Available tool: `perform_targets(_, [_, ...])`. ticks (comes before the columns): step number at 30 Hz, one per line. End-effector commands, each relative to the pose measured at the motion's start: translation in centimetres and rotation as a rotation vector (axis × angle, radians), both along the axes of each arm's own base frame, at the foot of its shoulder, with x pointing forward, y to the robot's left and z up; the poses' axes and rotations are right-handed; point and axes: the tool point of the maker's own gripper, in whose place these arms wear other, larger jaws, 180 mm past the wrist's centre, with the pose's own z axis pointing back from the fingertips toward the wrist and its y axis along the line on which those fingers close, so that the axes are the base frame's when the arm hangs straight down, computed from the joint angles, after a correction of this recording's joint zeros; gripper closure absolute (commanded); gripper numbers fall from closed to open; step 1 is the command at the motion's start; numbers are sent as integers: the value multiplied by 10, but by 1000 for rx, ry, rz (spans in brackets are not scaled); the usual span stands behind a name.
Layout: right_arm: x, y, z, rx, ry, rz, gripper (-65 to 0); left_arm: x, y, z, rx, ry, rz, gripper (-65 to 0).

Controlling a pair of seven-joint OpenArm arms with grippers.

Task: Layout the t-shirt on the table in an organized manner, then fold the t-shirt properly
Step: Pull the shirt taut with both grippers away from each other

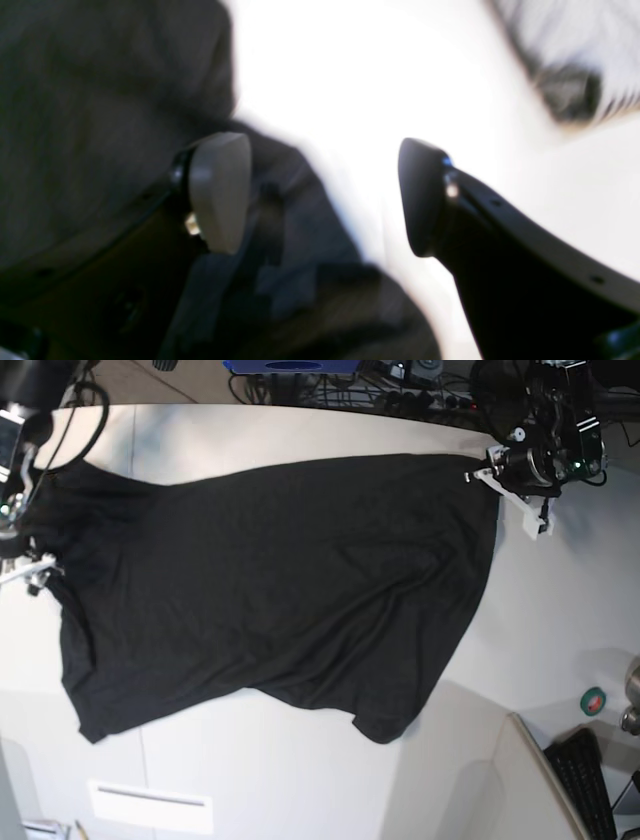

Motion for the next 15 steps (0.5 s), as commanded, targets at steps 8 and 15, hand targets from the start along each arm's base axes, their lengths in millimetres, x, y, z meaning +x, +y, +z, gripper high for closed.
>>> perform_targets(8, [-2,-25,-17,104,33,-1,-396,4,7,6,17,-18,-7,0])
perform_targets(15, [-20,-2,-50,200,111,64,-396,3,7,5,17,-17,-7,0])
